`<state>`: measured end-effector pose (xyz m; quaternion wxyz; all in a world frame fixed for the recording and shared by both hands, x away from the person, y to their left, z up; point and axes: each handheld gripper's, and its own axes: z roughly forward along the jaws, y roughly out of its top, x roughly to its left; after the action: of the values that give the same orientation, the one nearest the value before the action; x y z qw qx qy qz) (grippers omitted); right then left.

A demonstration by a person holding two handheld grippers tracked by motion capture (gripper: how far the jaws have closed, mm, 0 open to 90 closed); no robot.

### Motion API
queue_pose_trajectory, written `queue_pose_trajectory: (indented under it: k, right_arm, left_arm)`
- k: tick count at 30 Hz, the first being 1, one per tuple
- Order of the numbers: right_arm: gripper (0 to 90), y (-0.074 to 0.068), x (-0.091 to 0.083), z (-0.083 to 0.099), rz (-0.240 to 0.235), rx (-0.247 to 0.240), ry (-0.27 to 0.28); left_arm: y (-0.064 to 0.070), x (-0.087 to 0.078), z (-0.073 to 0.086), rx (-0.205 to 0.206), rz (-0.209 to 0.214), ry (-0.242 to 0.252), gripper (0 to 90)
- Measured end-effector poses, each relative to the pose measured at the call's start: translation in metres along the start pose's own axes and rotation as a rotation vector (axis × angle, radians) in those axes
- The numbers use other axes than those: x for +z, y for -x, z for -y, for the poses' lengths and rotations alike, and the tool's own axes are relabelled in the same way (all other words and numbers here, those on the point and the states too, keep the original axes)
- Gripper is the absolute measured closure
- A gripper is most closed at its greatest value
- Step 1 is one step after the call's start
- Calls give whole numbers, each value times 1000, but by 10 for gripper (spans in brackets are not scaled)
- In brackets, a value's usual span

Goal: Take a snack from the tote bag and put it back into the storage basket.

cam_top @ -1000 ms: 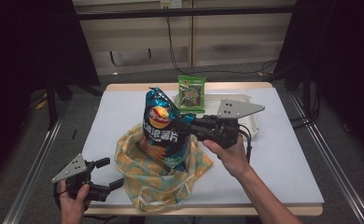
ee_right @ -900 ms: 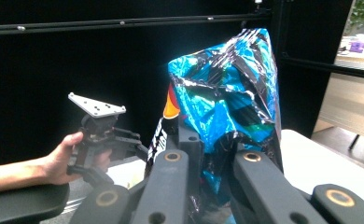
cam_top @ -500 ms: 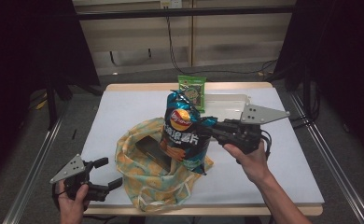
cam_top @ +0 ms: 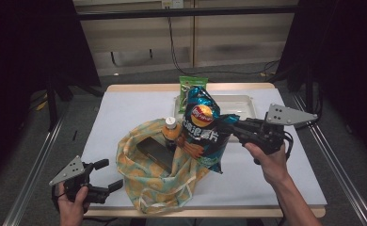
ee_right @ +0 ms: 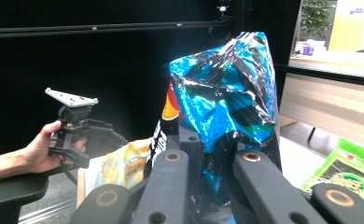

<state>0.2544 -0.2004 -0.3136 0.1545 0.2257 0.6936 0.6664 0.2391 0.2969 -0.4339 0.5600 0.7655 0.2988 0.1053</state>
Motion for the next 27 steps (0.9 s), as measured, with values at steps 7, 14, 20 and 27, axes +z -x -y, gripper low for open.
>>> queue_pose_trajectory:
  k: [7,14,20,27]
  right_arm:
    - [867,8,-14,-4,27,-12,8]
    - [868,17,-29,-8,74,-13,26]
    - [868,27,-44,-12,114,-16,47]
    - [868,51,-38,-7,163,0,26]
  left_arm:
    - [0,0,0,8,-1,-4,27]
    - [-1,1,0,10,15,-3,27]
    - [-1,3,0,4,-6,-19,27]
    - [-2,4,0,4,9,-14,27]
